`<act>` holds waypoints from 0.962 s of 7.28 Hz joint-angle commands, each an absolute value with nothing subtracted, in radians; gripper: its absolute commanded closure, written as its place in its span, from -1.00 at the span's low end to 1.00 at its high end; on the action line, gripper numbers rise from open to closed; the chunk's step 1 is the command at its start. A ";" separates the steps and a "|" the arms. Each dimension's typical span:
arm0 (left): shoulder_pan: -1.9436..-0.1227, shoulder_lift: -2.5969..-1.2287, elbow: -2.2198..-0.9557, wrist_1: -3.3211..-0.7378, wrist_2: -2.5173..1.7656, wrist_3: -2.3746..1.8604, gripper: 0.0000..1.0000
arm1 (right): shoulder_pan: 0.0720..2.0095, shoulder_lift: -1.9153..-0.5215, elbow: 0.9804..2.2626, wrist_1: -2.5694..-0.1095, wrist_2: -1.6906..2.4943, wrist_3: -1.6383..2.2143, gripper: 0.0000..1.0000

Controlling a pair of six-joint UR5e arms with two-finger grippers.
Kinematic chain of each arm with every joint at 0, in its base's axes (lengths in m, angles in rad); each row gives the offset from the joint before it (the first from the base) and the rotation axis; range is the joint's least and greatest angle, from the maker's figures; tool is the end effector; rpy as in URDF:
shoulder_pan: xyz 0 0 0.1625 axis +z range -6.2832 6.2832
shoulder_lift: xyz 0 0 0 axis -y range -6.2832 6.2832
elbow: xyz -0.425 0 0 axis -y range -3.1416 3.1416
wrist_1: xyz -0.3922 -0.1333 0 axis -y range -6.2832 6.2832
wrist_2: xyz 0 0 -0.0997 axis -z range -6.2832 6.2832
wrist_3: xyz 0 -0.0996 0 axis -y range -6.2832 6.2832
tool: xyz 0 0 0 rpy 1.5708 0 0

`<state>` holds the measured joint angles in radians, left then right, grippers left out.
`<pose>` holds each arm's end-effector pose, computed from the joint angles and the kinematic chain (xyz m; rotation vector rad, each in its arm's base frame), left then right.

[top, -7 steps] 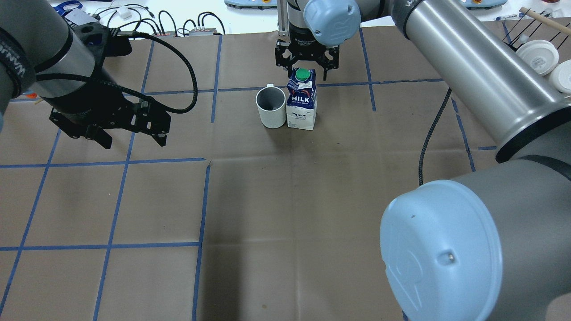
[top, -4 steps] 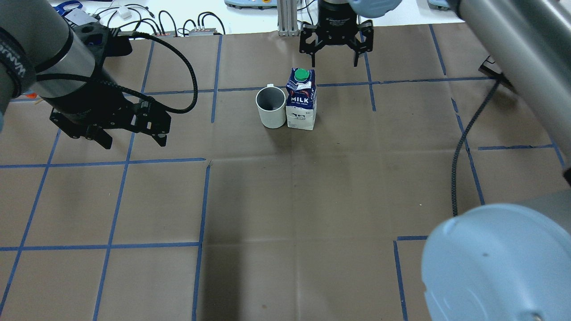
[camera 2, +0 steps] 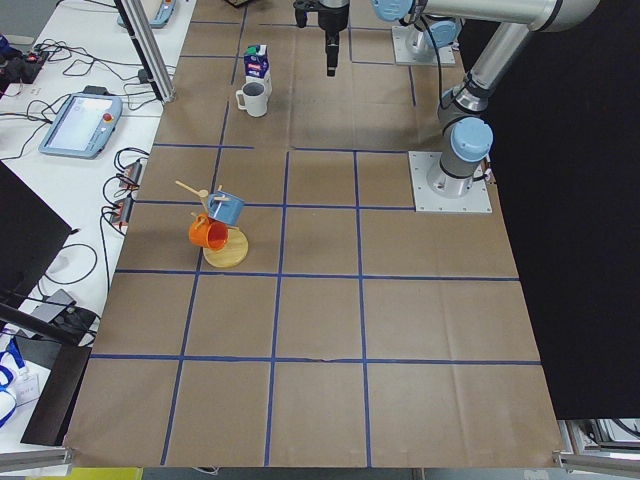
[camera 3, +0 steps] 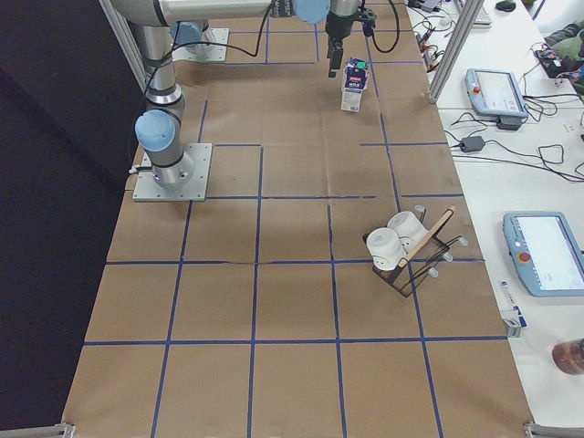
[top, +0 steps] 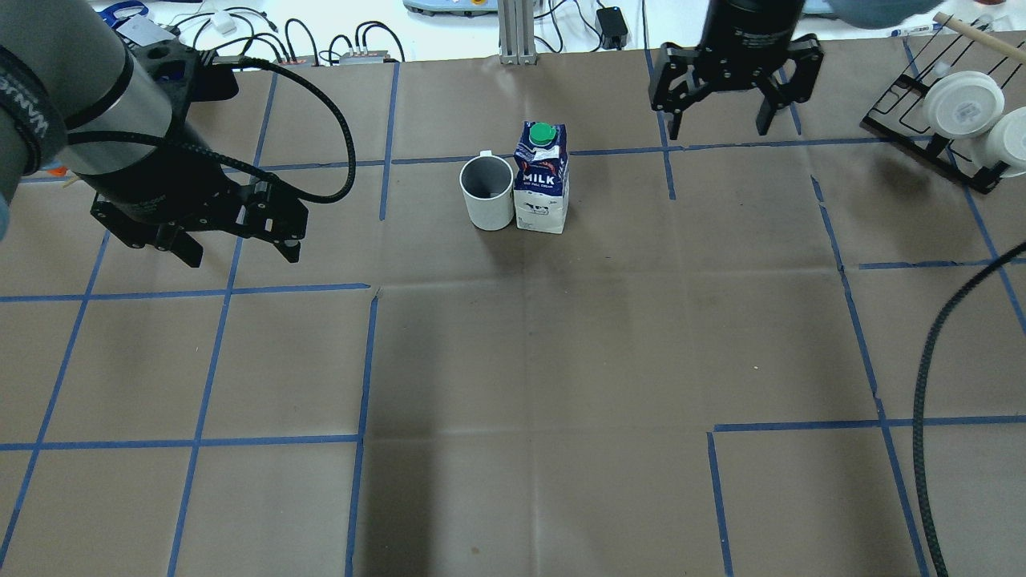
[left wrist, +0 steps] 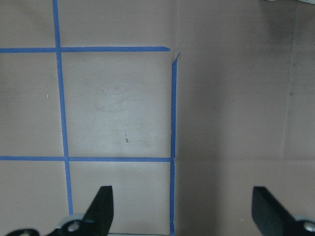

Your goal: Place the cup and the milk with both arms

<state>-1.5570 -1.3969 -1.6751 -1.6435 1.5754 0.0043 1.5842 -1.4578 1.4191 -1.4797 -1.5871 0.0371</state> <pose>-0.1271 -0.4189 0.5085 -0.0149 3.1370 0.0049 0.1388 -0.5324 0.4953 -0.0363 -3.1227 -0.0812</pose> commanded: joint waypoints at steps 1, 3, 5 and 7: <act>-1.557 -1.397 -1.675 -1.647 1.574 0.002 -1.00 | 1.563 -1.584 1.555 -1.506 -1.579 0.037 -1.00; -1.559 -1.396 -1.675 -1.651 1.572 -0.002 -1.00 | 1.565 -1.589 1.572 -1.559 -1.591 0.038 -1.00; -1.557 -1.396 -1.675 -1.651 1.559 -0.002 -1.00 | 1.563 -1.586 1.575 -1.560 -1.591 0.031 -1.00; -1.559 -1.391 -1.674 -1.651 1.560 -0.002 -1.00 | 1.563 -1.586 1.575 -1.560 -1.591 0.028 -1.00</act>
<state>-1.5573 -1.3937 -1.6747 -1.6505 1.5602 -0.0015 1.5632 -1.5864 1.5749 -1.5597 -1.5907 0.0294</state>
